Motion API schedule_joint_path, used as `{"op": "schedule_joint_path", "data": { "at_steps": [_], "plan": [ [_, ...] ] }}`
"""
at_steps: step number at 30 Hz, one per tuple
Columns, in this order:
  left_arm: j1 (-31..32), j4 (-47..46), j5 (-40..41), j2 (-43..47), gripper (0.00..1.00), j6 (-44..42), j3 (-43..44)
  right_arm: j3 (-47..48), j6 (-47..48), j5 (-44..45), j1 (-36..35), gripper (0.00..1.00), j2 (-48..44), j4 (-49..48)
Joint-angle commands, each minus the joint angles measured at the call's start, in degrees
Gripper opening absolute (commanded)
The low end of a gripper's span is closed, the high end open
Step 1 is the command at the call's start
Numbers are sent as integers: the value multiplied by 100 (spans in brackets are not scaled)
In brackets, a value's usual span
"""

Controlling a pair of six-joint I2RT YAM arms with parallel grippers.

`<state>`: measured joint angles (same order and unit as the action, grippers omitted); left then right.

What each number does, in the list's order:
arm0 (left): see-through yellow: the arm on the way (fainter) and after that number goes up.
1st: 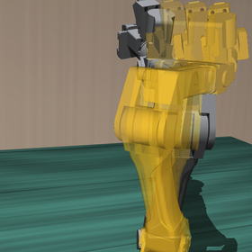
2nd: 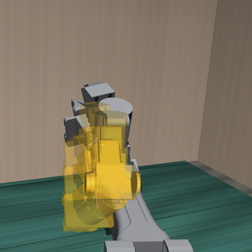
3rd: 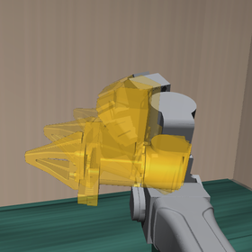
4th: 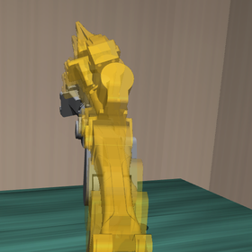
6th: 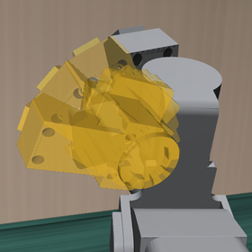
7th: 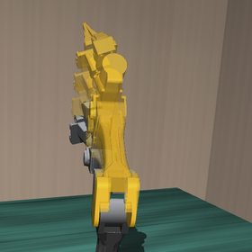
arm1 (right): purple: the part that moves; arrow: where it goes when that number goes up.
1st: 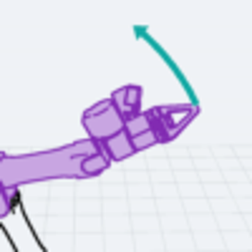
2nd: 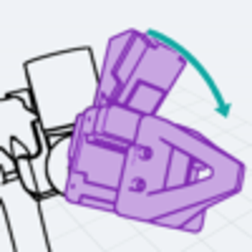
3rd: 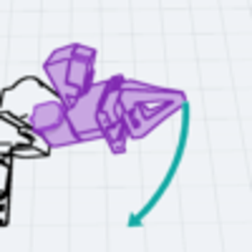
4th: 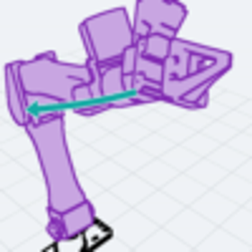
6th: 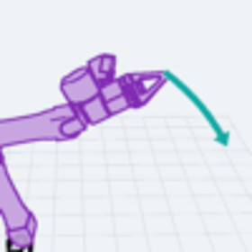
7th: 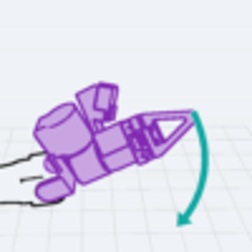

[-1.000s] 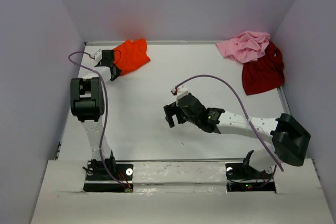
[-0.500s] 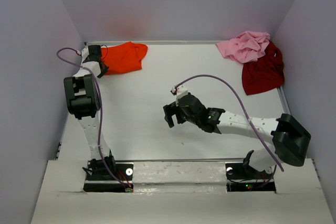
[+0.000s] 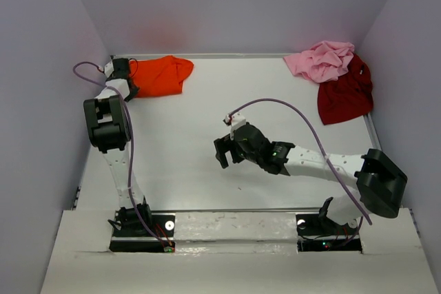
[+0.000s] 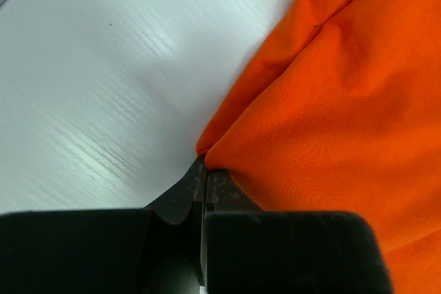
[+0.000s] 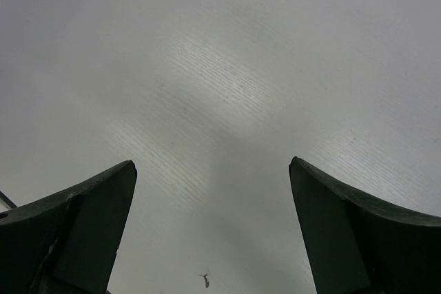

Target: Fold and stack the t-shirts

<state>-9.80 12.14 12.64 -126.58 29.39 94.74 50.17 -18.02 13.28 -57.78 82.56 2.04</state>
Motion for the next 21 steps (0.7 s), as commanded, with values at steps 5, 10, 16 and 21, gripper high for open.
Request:
{"op": "schedule_joint_path", "data": {
  "at_steps": [5,10,16,21],
  "plan": [
    [-110,131,-25,985,44,14,-105,195,-52,-132,-5,97,234,-319],
    [-101,210,-42,1565,83,41,-122,186,-79,-176,-5,97,269,-345],
    [-48,-106,-621,1804,87,138,-53,195,-61,-194,-5,97,304,-354],
    [136,-395,-2169,1085,86,173,475,291,0,-203,-5,97,462,-354]
  ]
}}
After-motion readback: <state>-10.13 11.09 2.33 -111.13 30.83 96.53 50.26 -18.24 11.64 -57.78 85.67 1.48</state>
